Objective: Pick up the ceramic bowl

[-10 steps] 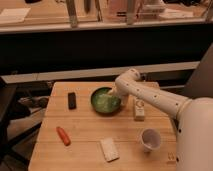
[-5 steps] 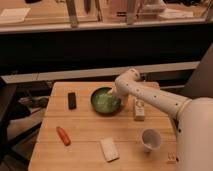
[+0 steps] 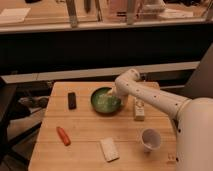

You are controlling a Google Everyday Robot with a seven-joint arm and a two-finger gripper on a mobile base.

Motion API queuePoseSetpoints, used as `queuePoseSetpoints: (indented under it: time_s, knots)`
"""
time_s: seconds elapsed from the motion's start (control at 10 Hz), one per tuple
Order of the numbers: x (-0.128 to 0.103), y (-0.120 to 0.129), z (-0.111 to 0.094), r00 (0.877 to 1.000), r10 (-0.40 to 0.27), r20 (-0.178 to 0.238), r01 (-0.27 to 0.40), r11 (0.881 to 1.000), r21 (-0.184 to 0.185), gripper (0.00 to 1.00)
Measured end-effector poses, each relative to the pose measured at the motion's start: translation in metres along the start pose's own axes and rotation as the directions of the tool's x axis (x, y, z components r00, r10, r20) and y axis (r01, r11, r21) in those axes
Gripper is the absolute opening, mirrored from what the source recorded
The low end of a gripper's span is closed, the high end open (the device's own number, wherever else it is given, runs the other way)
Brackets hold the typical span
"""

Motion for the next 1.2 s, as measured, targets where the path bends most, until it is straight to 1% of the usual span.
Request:
queuePoseSetpoints:
  time_s: [1.2]
  knots:
    - [0.001, -0.0014, 0.0037, 0.999, -0.036, 0.007, 0.036, 0.999, 0.013, 0.8]
